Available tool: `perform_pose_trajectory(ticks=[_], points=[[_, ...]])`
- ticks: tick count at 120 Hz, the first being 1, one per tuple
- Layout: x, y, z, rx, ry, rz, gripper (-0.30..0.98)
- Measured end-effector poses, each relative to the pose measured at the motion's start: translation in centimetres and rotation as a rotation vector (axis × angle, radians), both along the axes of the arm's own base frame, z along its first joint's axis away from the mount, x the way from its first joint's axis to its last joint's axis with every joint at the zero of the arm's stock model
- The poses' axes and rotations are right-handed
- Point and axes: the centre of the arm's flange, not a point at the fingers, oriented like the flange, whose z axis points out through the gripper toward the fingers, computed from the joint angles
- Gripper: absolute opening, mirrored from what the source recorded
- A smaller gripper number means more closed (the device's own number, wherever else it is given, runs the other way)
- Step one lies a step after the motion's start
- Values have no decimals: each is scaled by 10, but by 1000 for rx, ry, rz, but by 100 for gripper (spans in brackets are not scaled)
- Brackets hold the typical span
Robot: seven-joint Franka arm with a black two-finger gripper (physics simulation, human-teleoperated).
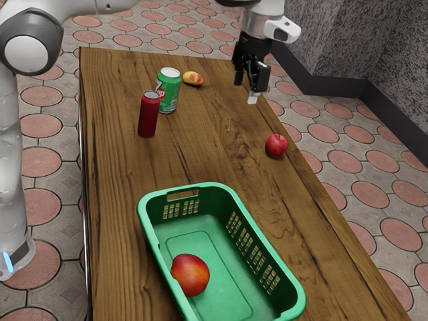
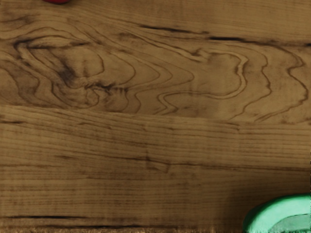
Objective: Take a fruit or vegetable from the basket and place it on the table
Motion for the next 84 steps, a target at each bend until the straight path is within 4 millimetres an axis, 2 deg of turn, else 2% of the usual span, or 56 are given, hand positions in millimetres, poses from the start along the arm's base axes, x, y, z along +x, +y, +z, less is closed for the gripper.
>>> perform_pose_trajectory(ticks=[23, 34, 47, 57, 66, 76, 84], points=[[2, -3, -5, -4, 26, 22, 69], [2, -5, 4, -7, 10, 29, 69], [1, -24, 6, -13, 8, 5, 69], [4, -66, 0, -21, 19, -67, 69], [-3, -128, -5, -26, 30, -177, 69], [-21, -195, -7, -30, 36, -299, 69], [-32, -224, -8, -31, 39, -351, 68]])
